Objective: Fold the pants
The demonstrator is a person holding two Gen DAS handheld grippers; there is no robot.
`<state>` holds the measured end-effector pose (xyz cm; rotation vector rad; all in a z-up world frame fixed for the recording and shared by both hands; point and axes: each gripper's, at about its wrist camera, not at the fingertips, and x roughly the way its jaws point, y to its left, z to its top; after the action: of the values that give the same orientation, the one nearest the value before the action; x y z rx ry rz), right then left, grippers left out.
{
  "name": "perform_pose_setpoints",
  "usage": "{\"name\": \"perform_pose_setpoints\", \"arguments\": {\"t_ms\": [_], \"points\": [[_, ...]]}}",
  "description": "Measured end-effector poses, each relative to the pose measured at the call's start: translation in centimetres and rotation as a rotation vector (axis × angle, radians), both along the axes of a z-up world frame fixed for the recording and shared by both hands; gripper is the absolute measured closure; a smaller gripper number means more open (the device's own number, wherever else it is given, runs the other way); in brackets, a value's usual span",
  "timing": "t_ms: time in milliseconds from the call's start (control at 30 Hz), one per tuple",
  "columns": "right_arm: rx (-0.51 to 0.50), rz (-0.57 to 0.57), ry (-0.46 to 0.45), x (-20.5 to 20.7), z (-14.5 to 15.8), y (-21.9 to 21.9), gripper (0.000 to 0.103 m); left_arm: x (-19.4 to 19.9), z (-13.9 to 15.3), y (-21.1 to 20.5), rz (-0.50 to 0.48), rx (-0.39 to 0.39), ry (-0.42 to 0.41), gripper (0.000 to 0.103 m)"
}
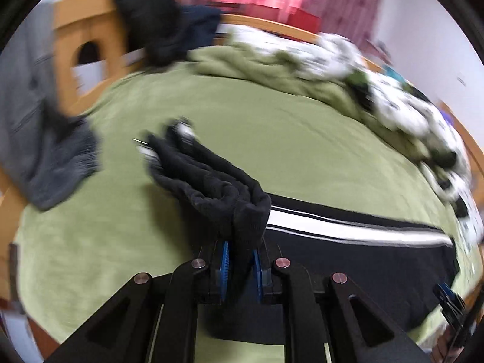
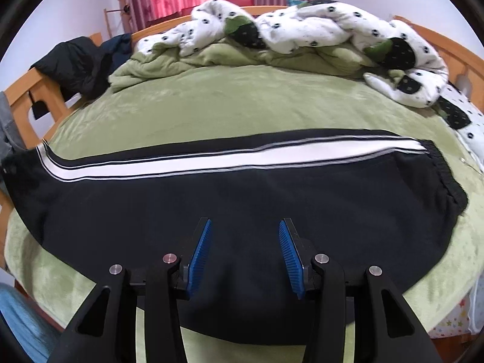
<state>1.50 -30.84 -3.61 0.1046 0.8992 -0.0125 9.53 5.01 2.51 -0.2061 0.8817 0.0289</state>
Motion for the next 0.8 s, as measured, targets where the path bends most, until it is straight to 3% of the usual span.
{"name": "perform_pose_setpoints", "arguments": {"t_ms": [67, 167, 333, 367, 433, 600, 700, 800], "points": [[0.015, -0.029, 0.0, -0.7, -0.2, -1.7, 0.057, -0.2, -0.8, -4.9, -0.086, -0.019, 0.0, 0.09], [0.063, -0.075, 0.007, -1.7, -0.3, -4.1, 0.057, -1.6, -4.9, -12.0, -0.208, -0.054, 0.042, 0.091], [0.124, -0.098, 0.0, -2.7, -0.5, -6.1, 0.057, -4.0, -12.8, -17.3, -0.266, -0.048, 0.184, 0.091], [0.129, -0.081, 0.002, -2.7, -0.6, -5.9, 0.057, -4.9, -12.6, -17.4, -0.279, -0.009, 0.126, 0.09], [0.121, -0.051, 0.007, -2.7, -0.8, -5.4, 0.057, -6.2, -11.4, -17.7, -0.339, 0.061, 0.125, 0.087], [0.056, 0.035, 0.015, -2.0, -1.5, -3.2, 0.057, -9.1, -9.0, -14.7, -0.364, 0.0, 0.189, 0.05], [0.04, 0.059, 0.027, -1.7, -1.7, -2.0, 0.057, -11.0, -7.9, -11.7, -0.333, 0.0, 0.137, 0.05], [0.104, 0.094, 0.02, -2.3, -1.3, -0.7, 0.057, -11.7, -7.6, -7.9, -0.246, -0.03, 0.137, 0.049]]}}
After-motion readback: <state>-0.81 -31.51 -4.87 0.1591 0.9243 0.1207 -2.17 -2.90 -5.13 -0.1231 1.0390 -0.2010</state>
